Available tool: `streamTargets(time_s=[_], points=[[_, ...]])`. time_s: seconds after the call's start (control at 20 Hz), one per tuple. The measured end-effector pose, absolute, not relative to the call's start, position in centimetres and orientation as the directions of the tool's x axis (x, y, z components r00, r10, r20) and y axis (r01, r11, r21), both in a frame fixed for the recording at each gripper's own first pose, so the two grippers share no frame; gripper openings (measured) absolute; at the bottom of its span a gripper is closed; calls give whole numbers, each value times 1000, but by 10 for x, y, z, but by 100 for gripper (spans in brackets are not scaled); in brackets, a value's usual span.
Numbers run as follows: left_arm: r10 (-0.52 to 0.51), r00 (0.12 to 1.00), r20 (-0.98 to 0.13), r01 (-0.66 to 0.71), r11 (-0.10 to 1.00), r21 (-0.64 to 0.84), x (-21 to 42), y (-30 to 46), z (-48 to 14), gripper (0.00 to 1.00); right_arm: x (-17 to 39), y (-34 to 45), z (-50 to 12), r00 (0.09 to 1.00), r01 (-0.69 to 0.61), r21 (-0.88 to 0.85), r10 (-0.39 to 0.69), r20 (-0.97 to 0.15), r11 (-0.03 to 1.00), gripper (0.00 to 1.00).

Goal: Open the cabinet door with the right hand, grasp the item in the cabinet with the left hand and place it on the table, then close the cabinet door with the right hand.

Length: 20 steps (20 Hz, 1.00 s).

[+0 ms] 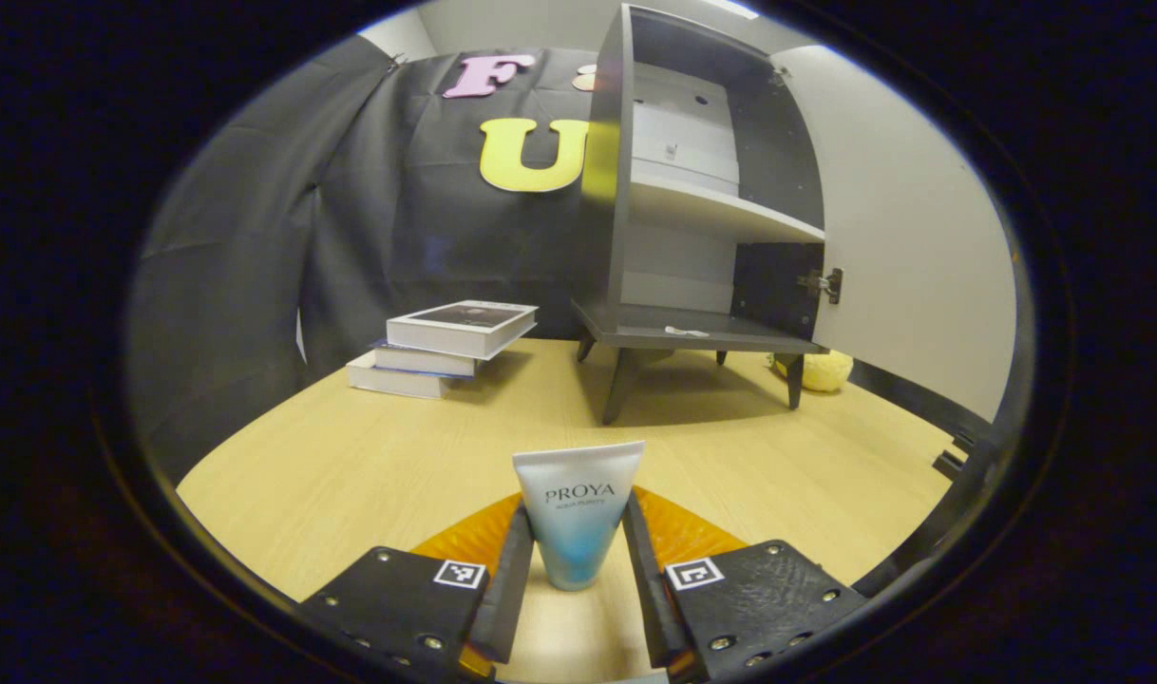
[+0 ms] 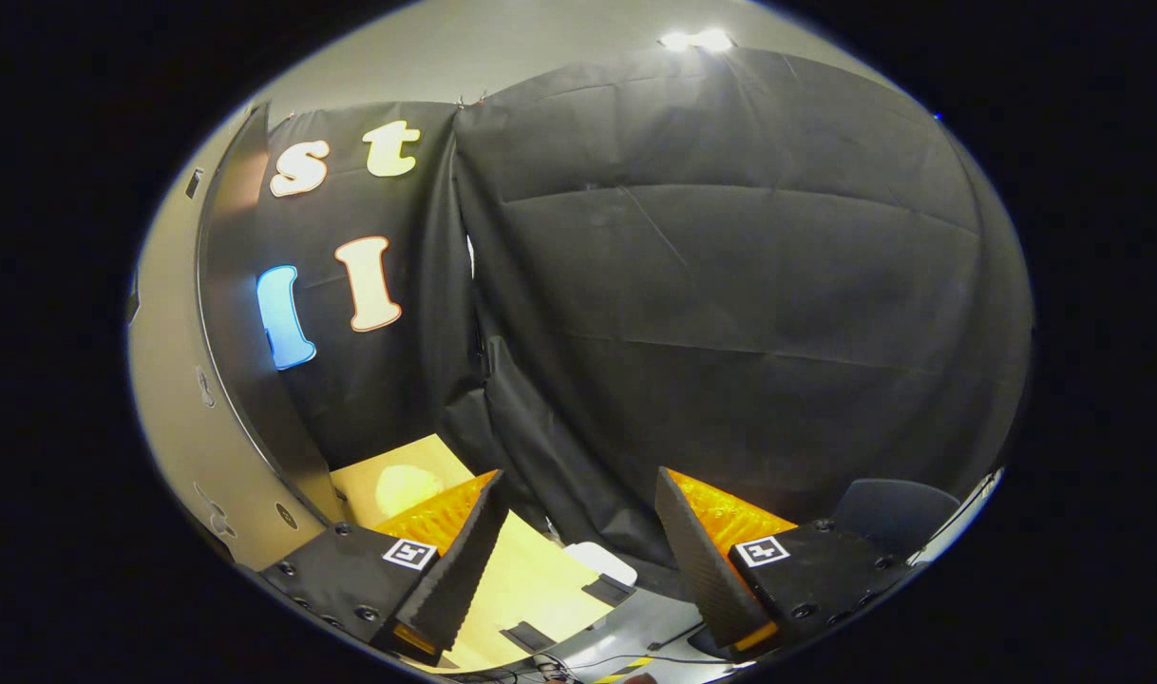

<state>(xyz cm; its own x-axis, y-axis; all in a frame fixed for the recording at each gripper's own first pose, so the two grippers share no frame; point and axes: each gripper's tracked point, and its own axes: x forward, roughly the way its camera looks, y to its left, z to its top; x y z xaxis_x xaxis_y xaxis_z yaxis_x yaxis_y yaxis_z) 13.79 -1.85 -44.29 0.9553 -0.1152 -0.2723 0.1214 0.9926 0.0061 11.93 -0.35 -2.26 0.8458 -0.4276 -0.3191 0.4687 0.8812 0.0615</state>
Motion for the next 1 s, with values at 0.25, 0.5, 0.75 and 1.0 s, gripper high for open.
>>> streamTargets(time_s=[0.25,0.5,0.75,1.0], points=[[-103,968,-228,114,993,35,136,-12,-414,89,106,-12,-29,837,478,31,-444,-321,878,98],[-107,983,-149,120,990,79,123,-13,-354,89,85,-14,-45,827,483,51,-436,-354,874,98],[-89,990,-107,105,983,152,90,-32,-275,88,89,-35,-44,827,498,29,-464,-317,867,98],[-97,987,-125,116,981,157,68,-70,-207,89,103,-35,-52,858,430,28,-399,-323,903,98]])
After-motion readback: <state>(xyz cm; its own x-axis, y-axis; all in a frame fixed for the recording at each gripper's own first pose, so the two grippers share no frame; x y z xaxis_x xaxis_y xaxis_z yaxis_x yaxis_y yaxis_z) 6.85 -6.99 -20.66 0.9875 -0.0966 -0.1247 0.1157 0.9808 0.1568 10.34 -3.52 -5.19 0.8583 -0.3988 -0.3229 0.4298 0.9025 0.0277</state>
